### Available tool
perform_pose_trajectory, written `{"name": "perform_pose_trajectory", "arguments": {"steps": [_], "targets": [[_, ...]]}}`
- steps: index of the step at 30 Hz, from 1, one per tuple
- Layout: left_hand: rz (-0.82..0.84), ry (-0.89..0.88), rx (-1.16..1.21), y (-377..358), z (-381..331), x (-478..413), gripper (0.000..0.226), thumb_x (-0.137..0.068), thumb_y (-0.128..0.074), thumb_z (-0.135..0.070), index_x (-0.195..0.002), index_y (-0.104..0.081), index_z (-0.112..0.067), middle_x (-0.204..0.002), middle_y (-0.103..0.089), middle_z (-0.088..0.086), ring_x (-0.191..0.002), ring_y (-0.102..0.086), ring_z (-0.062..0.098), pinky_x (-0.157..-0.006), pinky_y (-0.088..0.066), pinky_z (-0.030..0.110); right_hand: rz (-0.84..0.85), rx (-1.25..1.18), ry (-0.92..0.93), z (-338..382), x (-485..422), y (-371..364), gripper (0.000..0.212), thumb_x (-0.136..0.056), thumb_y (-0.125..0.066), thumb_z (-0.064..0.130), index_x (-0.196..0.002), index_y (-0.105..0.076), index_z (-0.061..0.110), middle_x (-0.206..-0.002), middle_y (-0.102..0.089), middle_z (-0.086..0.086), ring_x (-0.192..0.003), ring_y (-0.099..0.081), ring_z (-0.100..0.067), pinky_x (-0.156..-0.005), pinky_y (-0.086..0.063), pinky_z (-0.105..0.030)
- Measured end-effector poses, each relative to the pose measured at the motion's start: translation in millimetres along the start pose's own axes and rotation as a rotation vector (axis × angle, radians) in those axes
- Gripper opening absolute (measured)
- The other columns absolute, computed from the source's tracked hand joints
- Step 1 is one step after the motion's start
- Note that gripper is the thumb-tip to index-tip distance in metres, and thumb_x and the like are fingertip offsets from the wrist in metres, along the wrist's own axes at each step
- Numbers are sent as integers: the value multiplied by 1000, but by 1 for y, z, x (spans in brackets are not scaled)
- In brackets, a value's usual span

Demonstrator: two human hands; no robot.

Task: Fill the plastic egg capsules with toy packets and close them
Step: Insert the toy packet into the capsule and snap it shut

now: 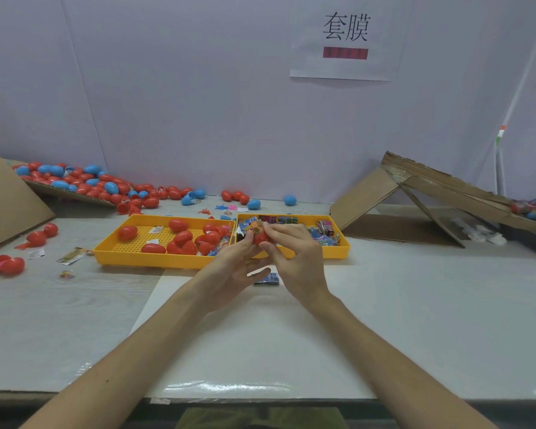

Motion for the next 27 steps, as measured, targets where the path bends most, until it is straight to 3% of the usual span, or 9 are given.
{"name": "perform_pose_trajectory", "arguments": {"steps": [8, 14, 16, 20, 23, 27], "targets": [[-1, -4, -22, -3, 0, 0, 35, -93, -56, -51, -114, -77, -34, -127, -71, -2, -119, -67, 22, -97, -48, 40, -25, 4, 15, 1, 0, 4, 33, -85, -78, 12, -117, -74, 10, -110, -75, 2, -103, -58, -10, -90, -46, -14], [66, 20, -2, -11, 2, 2, 39, -104, -41, -48, -122, -73, -34, -141, -62, -4, -121, -65, 16, -111, -40, 43, -2, -68, -84, -3, -2, 2, 37, -87, -76, 22, -124, -71, 16, -117, -72, 4, -114, -60, -8, -99, -47, -24], [79, 42, -1, -12, 5, 2, 40, -106, -39, -47, -127, -69, -33, -143, -61, -2, -122, -64, 17, -112, -37, 45, 23, -56, -124, -6, -2, 0, 32, -90, -74, 25, -122, -73, 18, -118, -72, 6, -117, -60, -8, -101, -48, -32], [83, 55, -15, -10, 5, -1, 46, -100, -44, -53, -135, -62, -29, -141, -63, 0, -126, -63, 19, -111, -40, 47, 26, -14, -121, -5, 0, 1, 32, -88, -76, 25, -119, -74, 19, -113, -75, 4, -110, -65, -13, -96, -52, -44], [68, 32, -43, -10, 2, 1, 45, -98, -47, -57, -128, -69, -33, -140, -64, -2, -125, -63, 18, -103, -46, 41, 33, -7, -68, 2, -1, 1, 34, -85, -79, 20, -119, -74, 17, -113, -75, 3, -108, -66, -13, -94, -53, -44], [40, 30, -19, -6, 3, 0, 38, -101, -48, -49, -125, -69, -28, -140, -64, 0, -121, -63, 20, -109, -43, 44, 63, -25, -37, 4, -1, -3, 38, -86, -78, 17, -123, -71, 14, -119, -72, 1, -115, -63, -15, -98, -52, -42]]}}
Point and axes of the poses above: each hand's wrist, its own x-axis away from the middle knuckle, its own y-axis out of the back of the hand, z = x × y, the point moved 10 cm from there along -x, towards the middle knuckle
